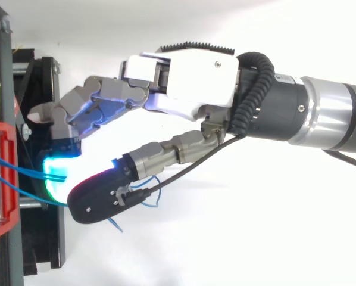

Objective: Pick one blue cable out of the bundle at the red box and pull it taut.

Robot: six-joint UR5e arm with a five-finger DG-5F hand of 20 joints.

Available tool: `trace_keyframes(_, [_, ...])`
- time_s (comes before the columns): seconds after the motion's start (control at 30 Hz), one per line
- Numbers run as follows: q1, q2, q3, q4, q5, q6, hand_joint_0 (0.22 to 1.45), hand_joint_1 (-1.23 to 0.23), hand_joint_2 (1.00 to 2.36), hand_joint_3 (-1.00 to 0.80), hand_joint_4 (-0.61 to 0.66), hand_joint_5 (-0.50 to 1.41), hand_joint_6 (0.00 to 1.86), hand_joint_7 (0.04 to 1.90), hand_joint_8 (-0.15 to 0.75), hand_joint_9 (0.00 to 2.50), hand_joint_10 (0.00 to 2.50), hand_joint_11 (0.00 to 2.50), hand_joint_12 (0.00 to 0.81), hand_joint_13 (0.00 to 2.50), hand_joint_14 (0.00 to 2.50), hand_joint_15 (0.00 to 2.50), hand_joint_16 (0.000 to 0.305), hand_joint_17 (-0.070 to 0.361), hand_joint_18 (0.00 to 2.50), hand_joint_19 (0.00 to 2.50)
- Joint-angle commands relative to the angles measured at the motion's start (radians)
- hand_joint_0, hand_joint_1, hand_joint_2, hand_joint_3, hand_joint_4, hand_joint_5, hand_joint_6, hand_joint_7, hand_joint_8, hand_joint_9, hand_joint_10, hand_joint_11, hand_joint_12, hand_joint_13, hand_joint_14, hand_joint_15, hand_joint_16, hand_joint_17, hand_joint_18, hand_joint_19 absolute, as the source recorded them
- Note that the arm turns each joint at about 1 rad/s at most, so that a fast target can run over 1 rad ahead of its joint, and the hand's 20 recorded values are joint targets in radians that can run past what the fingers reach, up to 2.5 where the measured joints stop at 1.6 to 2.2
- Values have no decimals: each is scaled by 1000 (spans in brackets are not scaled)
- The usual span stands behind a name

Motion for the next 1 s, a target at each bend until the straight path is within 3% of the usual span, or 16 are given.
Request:
trace_keyframes(0.0, [0, 0, 0, 0, 0, 0, 658, -836, 1016, -164, 31, -170, 934, 975, 353, 659, 7, 407, 373, 319, 3, 96, 52, 118, 376, 76])
trace_keyframes(0.2, [2, 0, -1, 0, 0, 0, 726, -892, 1013, -263, -52, -186, 943, 958, 332, 642, 8, 400, 367, 314, 2, 75, 52, 118, 385, 58])
trace_keyframes(0.47, [2, 0, 0, -3, 0, 0, 739, -949, 1011, -331, 79, -210, 929, 895, 310, 564, 9, 379, 369, 295, 2, 76, 53, 119, 385, 21])
trace_keyframes(0.97, [2, 0, 0, -3, 0, 0, 723, -1015, 1006, -428, 82, -237, 907, 846, 285, 420, 6, 333, 371, 224, 0, 52, 54, 121, 344, 0])
